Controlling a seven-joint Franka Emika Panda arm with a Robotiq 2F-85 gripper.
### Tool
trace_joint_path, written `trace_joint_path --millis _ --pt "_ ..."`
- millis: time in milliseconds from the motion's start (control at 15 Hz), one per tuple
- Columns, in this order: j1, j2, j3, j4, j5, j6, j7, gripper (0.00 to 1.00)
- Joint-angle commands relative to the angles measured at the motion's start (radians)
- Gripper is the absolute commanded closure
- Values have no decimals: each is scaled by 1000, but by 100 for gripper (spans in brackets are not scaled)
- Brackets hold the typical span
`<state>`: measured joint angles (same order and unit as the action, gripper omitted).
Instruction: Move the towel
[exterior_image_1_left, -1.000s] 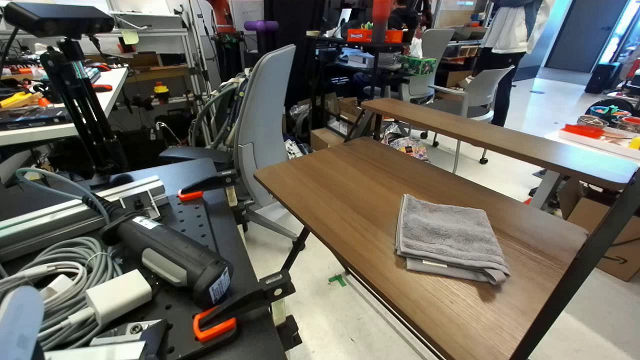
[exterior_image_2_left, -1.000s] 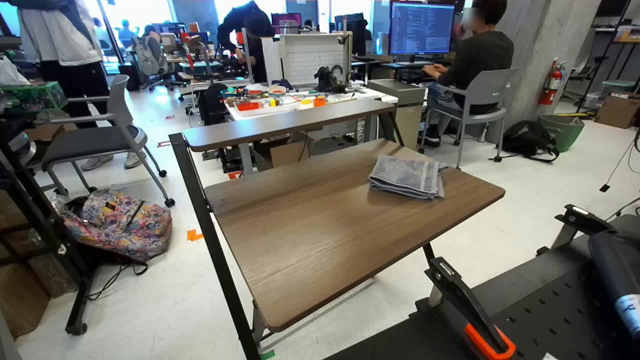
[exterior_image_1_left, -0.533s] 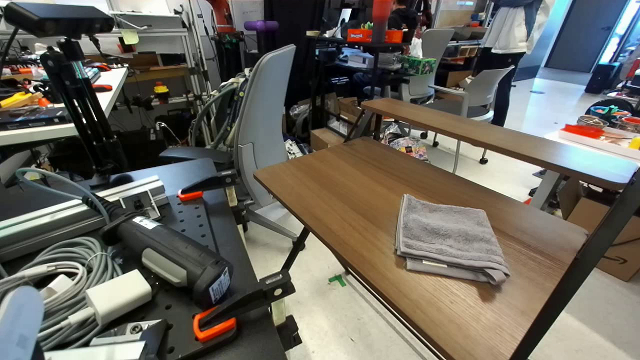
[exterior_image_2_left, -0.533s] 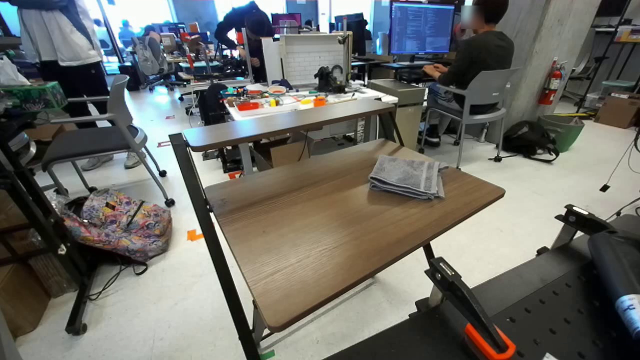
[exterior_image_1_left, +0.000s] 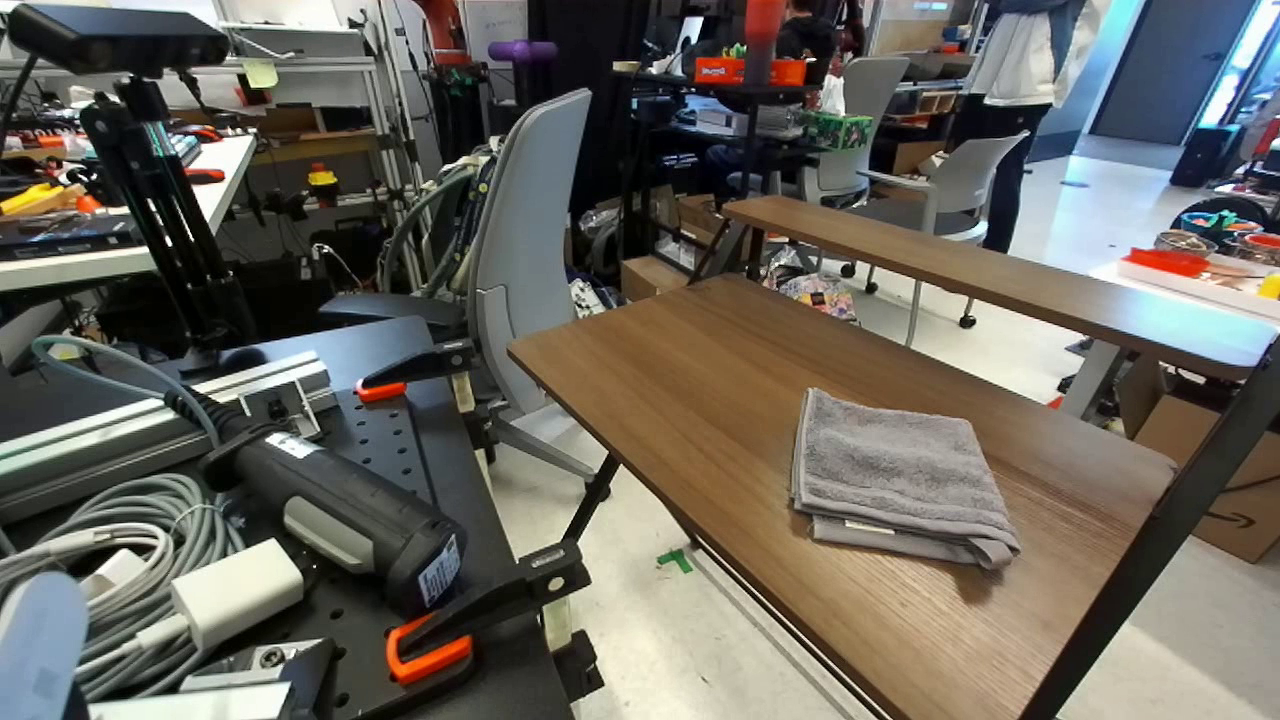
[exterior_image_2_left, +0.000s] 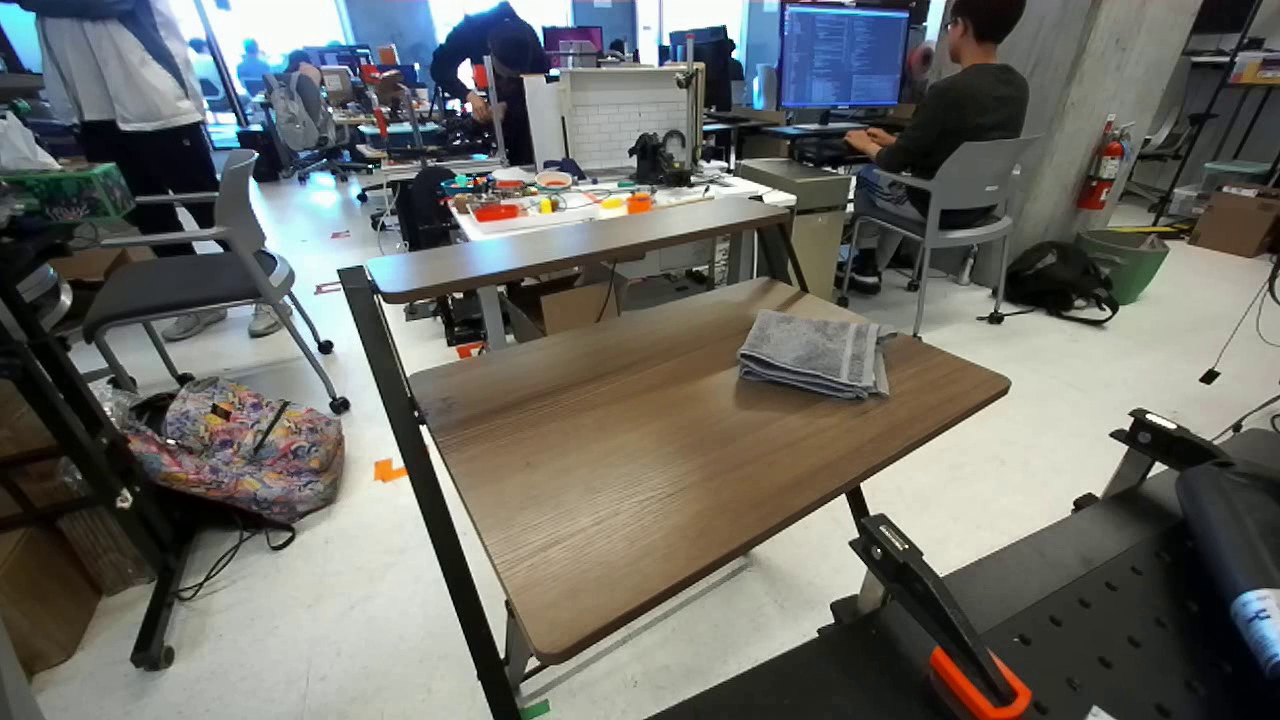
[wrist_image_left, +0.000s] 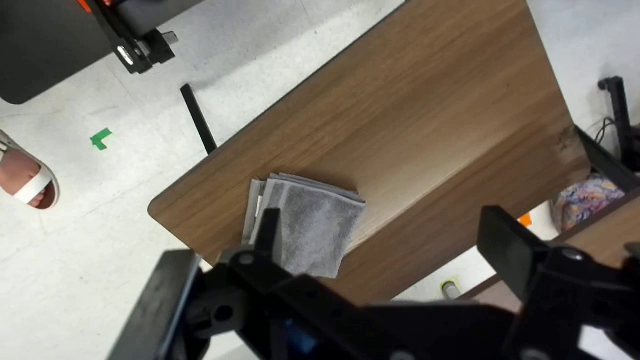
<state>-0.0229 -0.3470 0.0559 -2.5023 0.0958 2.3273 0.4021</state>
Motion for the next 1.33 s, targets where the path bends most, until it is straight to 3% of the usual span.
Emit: trace_joint_path --millis 0,333,933,1067,1133,1267 --pt "-23 230 12 152 -1 92 89 0" --pt "-14 514 -42 358 0 140 104 0" --pt "10 993 -155 754 -2 114 117 0" --pt "49 1055 -217 817 -50 73 179 0" --pt "18 990 -176 724 1 123 110 0" --pt "34 1045 -204 773 -19 120 140 0"
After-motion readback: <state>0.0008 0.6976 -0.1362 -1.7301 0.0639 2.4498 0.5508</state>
